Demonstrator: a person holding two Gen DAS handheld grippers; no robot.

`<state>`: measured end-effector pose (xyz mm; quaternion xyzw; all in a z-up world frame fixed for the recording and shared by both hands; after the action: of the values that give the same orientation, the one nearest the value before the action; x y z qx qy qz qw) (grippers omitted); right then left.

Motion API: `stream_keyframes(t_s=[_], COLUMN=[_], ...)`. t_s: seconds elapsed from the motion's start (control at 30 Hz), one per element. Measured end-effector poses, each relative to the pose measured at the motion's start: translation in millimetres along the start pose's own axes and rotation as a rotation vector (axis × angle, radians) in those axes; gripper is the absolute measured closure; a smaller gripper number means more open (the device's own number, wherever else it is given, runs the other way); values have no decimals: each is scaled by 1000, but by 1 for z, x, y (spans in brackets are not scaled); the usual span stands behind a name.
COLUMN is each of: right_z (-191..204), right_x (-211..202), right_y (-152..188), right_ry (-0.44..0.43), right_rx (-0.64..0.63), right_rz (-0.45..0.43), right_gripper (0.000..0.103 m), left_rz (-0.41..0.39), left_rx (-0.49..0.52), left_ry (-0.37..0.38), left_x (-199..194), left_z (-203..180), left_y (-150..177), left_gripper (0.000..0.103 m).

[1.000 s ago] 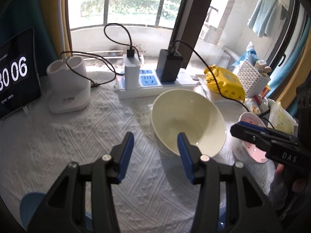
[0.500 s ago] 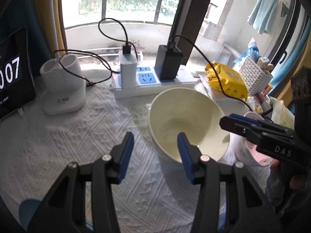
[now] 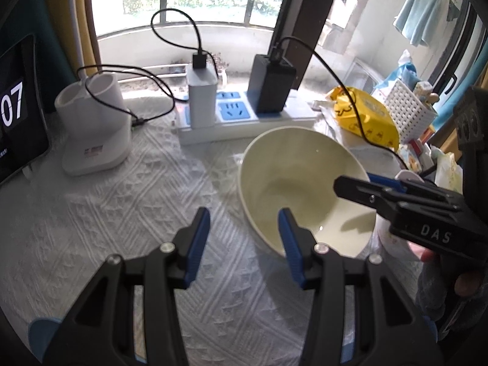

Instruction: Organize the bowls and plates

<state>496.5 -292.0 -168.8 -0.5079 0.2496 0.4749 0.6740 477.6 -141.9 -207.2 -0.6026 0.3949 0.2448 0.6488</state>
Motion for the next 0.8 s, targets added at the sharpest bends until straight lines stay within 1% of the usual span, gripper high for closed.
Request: stream_keyframes(t_s=[0.2,0.43,0.63,0.67,0.73,0.8], right_z=[0,5,8,8,7,5], right_x=[6,11,14,14,15,15], right_y=[-1,-1,0,1,1,0], right_ry=[-5,-8,2,6,16,25], right_rx=[10,-12,-29,-32,-35,-34], right_rz=[10,13,6,2,-4,-6], right_gripper=[64,64,65,65,69,76], left_rz=[-3,-21,-27,-28,-27,-28], left_rx=[0,-23,-25,-23,-12,-4], left_ry=[4,40,56,60,69,53], left_x=[2,1,2,2,2,3], left_z=[0,2,1,0,-4,-5], left_y=[-1,-3,-4,-4,-5,-5], left_gripper=[55,57,66,70,75,78])
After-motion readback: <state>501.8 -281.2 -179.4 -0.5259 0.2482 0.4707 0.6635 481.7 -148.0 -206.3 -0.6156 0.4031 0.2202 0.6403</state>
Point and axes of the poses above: each gripper's, at about its wrist camera, not at the fingertips, and x roughly the way its jaws point, z to its left, y to its underside, the point moved 5 cm from there along x, roughly the way its jaws point, and after that the axes turned 12 degrees about x, right-handed, at the moved point
